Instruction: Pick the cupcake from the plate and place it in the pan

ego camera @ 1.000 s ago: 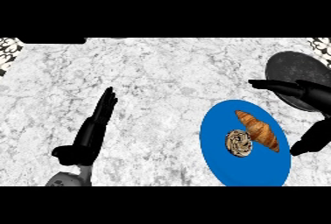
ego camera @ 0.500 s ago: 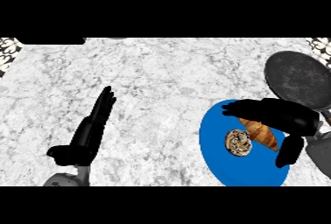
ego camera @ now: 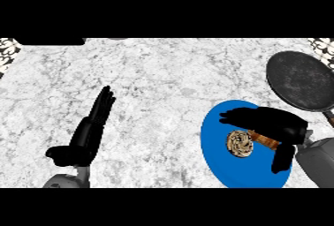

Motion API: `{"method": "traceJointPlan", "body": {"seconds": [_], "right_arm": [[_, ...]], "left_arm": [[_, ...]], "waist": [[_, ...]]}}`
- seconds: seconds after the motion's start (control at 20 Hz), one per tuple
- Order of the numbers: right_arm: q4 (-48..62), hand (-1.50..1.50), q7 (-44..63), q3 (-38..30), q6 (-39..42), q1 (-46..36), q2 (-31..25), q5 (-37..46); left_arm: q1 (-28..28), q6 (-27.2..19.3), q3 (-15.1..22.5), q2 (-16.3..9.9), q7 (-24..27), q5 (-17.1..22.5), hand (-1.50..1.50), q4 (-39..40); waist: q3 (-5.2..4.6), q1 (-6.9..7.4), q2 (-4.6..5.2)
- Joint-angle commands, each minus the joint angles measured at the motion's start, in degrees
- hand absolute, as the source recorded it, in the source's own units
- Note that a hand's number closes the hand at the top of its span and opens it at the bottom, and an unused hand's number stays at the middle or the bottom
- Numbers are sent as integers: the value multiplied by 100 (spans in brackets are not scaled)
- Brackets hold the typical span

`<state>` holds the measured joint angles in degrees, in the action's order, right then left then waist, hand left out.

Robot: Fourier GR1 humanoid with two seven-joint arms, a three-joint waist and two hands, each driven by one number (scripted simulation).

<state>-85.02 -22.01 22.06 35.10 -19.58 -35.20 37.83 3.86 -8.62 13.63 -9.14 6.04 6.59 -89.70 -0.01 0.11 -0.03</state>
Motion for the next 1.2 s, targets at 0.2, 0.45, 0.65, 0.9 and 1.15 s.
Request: {"method": "traceJointPlan", "body": {"seconds": [0.2,0.45,0.65,0.9,1.15], "right_arm": [[567,-150,-340,-335,-177,93,595,559],[709,-150,-51,-402,-62,-99,1230,828],[945,-150,-626,-578,-114,85,911,1177],[1264,-150,-488,-314,-239,35,1221,1669],[1923,150,-1146,190,-1082,-189,1270,2315]], "left_arm": [[-292,348,-91,187,452,-149,0,281],[-163,447,-320,232,221,-123,0,187],[-269,444,-359,224,110,-354,0,10],[-49,670,-577,243,75,-183,0,138],[-14,575,-551,297,-91,-254,0,62]], "waist": [[1,14,5],[0,16,5],[1,8,2],[0,0,3],[2,27,11]]}}
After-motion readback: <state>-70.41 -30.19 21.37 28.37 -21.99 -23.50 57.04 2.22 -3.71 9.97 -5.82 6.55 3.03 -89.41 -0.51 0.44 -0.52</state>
